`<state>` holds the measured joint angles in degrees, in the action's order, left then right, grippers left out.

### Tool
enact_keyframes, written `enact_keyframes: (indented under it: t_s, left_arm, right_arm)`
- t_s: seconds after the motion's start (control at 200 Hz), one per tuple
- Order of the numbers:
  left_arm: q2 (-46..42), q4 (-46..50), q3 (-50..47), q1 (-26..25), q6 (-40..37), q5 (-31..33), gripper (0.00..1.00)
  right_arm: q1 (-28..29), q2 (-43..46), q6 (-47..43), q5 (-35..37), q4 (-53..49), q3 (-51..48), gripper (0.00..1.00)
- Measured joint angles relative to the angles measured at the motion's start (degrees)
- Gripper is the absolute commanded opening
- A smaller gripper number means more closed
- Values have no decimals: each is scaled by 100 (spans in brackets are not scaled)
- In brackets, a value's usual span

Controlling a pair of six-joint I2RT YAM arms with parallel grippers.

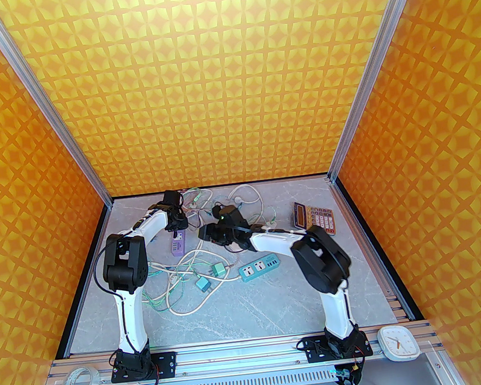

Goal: Pull the plug off the socket

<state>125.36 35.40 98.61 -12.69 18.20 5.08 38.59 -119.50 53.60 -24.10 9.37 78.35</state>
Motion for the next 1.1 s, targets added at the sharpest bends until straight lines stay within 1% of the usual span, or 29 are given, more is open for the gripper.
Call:
enact_keyframes:
  t_s: [0.04, 0.085, 0.12, 0.295, 0.51, 0.645, 0.78, 0.91, 1.1]
  left_arm:
    - [44, 15, 61, 0, 42, 28, 24]
    - [96, 24, 140, 0, 98, 57, 24]
    - [120, 22, 175, 0, 136, 76, 24]
    - [146, 31, 212, -4, 219, 111, 24]
    - [149, 46, 223, -7, 216, 125, 24]
    - [155, 68, 243, -7, 214, 142, 24]
    - [192, 146, 317, -9, 188, 164, 24]
    - [256, 299, 455, -48, 87, 267, 24]
    - [365, 479, 632, -260, -275, 813, 23]
  right_arm:
    - [61, -173, 114, -42, 140, 107, 14]
    - [136, -348, 278, -61, 273, 225, 5]
    - [199, -490, 426, -74, 400, 328, 0]
    - [472, -1106, 1010, -79, 811, 951, 0]
    - [710, -1838, 1871, 188, 1375, 1617, 0]
    - [748, -2339, 2286, 415, 1434, 2100, 0]
    - [758, -2374, 2509, 573, 1331, 2149, 0]
    - [787, -2310, 2627, 793, 1032, 2197, 0]
    - [796, -2262, 2754, 920, 717, 2260, 0]
